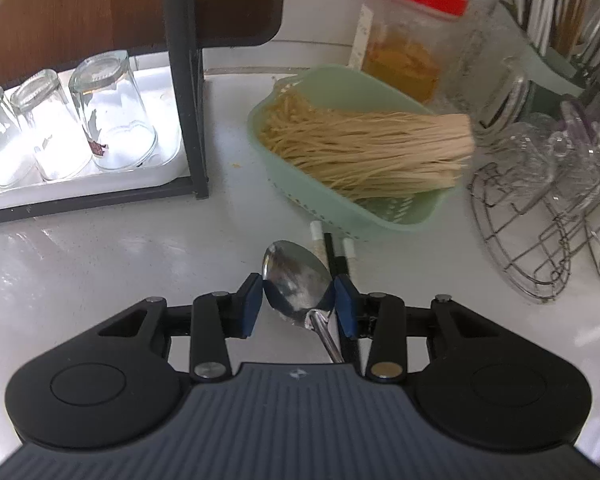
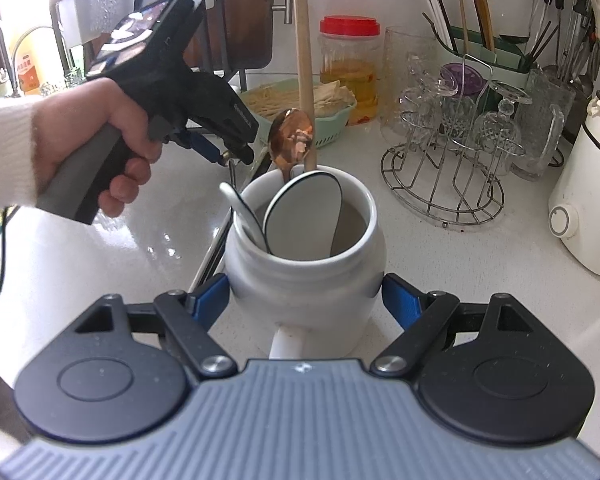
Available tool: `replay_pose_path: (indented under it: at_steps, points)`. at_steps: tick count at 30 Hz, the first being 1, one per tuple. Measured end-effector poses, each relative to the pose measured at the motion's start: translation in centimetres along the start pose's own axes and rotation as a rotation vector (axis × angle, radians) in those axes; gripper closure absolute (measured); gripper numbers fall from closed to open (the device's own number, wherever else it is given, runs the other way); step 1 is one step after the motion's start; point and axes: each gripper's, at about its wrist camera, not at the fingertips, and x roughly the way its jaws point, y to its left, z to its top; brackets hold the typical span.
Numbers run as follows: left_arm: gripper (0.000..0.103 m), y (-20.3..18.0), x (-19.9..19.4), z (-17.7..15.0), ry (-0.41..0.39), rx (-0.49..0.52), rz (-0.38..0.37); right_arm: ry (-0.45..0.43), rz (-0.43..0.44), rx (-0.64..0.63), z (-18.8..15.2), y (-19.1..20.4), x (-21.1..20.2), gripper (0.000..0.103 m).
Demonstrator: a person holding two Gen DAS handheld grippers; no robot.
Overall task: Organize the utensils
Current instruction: 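Lower the left tool onto the silver spoon and close on it, then hold the silver spoon closed in the left tool near the counter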
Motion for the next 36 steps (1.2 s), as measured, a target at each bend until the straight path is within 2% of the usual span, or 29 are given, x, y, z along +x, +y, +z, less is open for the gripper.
replay_pose_path:
  at_steps: [6, 21, 28, 36]
  points:
    - [0.059, -0.8, -2.2, -1.1, -0.006, 0.009, -0.011, -0.010, 0.001, -0.007, 0.3, -0.2, 0.4, 0.017]
    - [0.059, -1.6, -4.5, -6.2, 0.071, -0.053, -0.037, -0.023, 0.014, -0.026, 0.9, -1.1, 1.2, 0.017]
    - [0.059, -2.1, -4.9, -8.7, 0.121, -0.034, -0.039, -0.019, 0.014, -0.033, 0.9, -1.1, 1.3, 0.017]
    - [0.059, -1.9, -4.9, -10.0, 0.133, 0.000, -0.018, -0.013, 0.010, -0.035, 1.1, -1.0, 1.3, 0.017]
